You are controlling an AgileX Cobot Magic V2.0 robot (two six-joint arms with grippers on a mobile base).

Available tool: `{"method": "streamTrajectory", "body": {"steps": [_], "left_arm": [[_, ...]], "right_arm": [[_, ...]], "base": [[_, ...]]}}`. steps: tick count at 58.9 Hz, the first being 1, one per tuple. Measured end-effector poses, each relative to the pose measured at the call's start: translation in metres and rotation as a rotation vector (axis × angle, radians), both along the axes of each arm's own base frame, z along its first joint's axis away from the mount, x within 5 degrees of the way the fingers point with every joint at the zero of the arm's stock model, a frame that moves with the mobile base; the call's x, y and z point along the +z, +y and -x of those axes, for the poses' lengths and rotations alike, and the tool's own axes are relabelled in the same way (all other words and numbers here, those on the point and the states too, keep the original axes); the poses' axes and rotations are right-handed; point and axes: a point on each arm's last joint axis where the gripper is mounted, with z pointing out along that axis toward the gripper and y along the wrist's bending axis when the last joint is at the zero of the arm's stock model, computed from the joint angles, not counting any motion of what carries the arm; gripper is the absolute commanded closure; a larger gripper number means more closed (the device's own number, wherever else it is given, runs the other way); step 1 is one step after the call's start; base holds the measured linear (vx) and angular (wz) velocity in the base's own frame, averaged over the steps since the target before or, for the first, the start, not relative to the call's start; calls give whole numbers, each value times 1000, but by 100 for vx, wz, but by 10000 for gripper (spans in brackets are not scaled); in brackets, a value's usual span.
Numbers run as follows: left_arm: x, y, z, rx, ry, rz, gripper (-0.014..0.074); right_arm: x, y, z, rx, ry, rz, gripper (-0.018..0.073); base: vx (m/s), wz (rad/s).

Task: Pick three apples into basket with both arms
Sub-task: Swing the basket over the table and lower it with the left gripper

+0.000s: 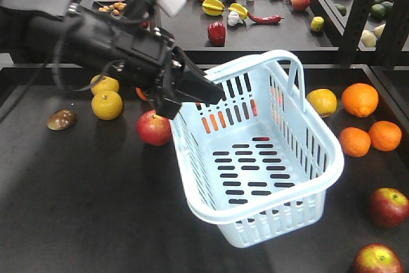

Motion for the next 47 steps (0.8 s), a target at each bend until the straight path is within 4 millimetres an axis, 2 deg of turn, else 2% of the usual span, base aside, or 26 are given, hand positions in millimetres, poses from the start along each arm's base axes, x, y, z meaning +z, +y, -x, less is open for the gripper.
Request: {"method": "streamTrajectory", "body": {"steps": [10, 20, 26, 37, 47], "left_arm": [[-34, -22, -29, -21, 37, -54, 602], [-68, -44, -40, -75, 55, -147, 602], [-82, -52, -44, -92, 52, -188, 599], [-84, -56, -54, -60, 17, -184, 594], [-83, -56, -55, -52, 6, -182, 592]], "right_arm": [[0, 0, 0, 0, 0, 0, 568], [0, 0, 0, 0, 0, 0, 568], [0, 0, 0, 0, 0, 0, 568], [0, 0, 0, 0, 0, 0, 568], [0, 0, 0, 0, 0, 0, 568]], "base": [[0, 0], [0, 0], [0, 0], [0, 0], [0, 0]]}}
